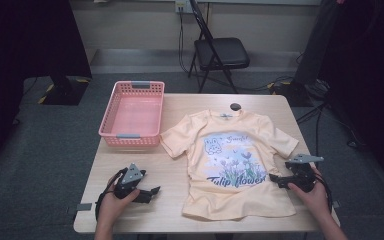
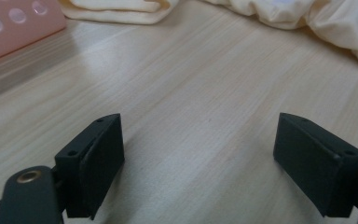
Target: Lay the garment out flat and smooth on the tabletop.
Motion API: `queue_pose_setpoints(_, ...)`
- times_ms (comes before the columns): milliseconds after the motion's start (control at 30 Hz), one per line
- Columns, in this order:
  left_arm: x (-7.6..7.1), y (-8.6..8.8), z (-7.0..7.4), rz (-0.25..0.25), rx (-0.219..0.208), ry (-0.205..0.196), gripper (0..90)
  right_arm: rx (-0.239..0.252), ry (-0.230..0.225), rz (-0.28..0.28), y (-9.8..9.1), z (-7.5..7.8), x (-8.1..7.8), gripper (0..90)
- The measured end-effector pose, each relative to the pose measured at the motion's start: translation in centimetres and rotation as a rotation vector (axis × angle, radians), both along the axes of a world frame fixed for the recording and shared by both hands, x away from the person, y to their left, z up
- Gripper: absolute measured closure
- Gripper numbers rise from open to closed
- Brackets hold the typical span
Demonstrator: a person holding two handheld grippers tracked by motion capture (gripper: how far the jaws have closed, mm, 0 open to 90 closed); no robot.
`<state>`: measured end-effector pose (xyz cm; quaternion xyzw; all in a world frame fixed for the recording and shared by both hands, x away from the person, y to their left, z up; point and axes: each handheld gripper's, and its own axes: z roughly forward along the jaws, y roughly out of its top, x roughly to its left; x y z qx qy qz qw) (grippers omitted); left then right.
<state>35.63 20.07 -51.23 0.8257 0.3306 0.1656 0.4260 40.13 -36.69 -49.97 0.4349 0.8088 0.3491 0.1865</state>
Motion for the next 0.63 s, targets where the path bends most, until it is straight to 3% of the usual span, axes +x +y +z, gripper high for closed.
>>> queue_pose_setpoints(633,0.04,0.21,-0.08,0.032,0.006,-0.007,14.6,0.0,-0.001,0.001,0.01,0.0,0.02,9.3)
